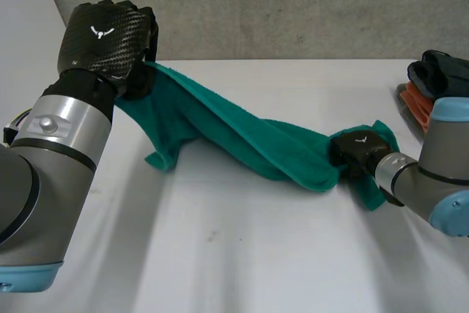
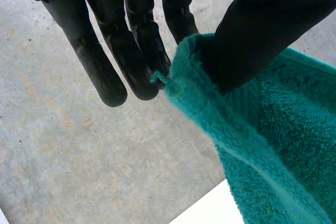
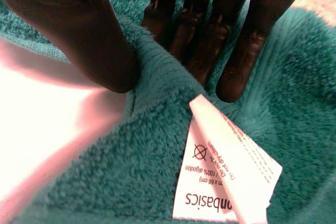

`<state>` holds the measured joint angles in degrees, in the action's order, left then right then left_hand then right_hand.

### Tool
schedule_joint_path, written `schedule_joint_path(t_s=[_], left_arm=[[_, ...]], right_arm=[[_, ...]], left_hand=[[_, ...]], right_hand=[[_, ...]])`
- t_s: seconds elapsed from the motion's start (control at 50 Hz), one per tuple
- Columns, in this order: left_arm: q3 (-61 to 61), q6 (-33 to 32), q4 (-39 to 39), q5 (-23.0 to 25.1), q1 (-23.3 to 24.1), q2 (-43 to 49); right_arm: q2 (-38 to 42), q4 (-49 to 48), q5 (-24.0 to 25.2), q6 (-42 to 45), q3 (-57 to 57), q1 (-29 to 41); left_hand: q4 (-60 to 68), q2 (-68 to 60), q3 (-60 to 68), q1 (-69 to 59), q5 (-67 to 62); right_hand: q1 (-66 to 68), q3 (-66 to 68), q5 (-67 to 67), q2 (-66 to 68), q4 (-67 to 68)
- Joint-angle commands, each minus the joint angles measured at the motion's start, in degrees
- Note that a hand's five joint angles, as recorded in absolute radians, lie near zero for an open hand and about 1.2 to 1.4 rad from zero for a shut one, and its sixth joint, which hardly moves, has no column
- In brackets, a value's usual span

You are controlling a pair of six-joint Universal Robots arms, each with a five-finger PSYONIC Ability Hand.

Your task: Fold the laundry.

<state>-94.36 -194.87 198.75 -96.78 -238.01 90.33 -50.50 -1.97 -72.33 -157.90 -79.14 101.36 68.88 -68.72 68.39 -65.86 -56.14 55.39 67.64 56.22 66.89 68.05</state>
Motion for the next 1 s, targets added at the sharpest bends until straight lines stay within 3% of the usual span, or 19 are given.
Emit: schedule_joint_path(t_s=[0.02,0.22,0.28,0.42,0.58,0.74,0.78,0.9,1.0], left_arm=[[-1.00,-0.60,-0.55,0.10,-0.52,-0.33],[-5.21,-1.30,-9.24,0.80,-6.23,-0.51],[-6.27,-2.70,-10.48,0.80,-7.20,0.81],[-5.14,-13.16,-9.52,0.36,-8.08,15.21],[11.37,-19.32,3.12,0.10,-9.31,26.56],[29.05,-21.52,23.95,-1.04,-10.19,27.80],[30.38,-22.13,29.14,-0.69,-10.46,27.45],[28.89,-22.13,29.86,-1.13,-10.55,27.27],[17.93,-21.87,28.01,-2.10,-11.51,24.12]], right_arm=[[-9.24,3.89,-0.27,3.73,-0.75,-0.55],[-24.37,31.82,-1.06,28.41,-2.33,-2.65],[-25.34,35.71,-2.81,32.90,-2.68,-3.35],[-22.54,35.11,-7.82,36.44,-1.63,-3.45],[-11.64,17.82,-9.41,33.72,11.19,-1.87],[-11.28,-20.72,-9.32,23.97,19.37,2.00],[-11.98,-26.04,-9.85,23.17,19.73,2.26],[-12.86,-29.41,-9.32,21.76,19.65,2.53],[-13.21,-28.00,-9.15,21.58,14.56,3.58]], left_hand=[[11.12,-11.28,11.61,-14.14,-13.86],[11.12,-11.28,11.61,-14.14,-13.86],[11.12,-11.28,11.61,-14.14,-13.86],[11.12,-11.28,11.61,-14.14,-13.86],[11.12,-11.28,11.61,-14.14,-13.86],[11.12,-11.28,11.61,-14.14,-13.86],[11.12,-11.28,11.61,-14.14,-13.86],[11.12,-11.28,11.61,-14.14,-13.86],[11.12,-11.28,11.61,-14.14,-13.86]], right_hand=[[24.61,12.36,13.78,13.11,11.95],[24.61,12.36,13.78,13.11,11.95],[24.61,12.36,13.78,13.11,11.95],[24.61,12.36,13.78,13.11,11.95],[24.61,12.36,13.78,13.11,11.95],[24.61,12.36,13.78,13.11,11.95],[24.61,12.36,13.78,13.11,11.95],[24.61,12.36,13.78,13.11,11.95],[24.61,12.36,13.78,13.11,11.95]])
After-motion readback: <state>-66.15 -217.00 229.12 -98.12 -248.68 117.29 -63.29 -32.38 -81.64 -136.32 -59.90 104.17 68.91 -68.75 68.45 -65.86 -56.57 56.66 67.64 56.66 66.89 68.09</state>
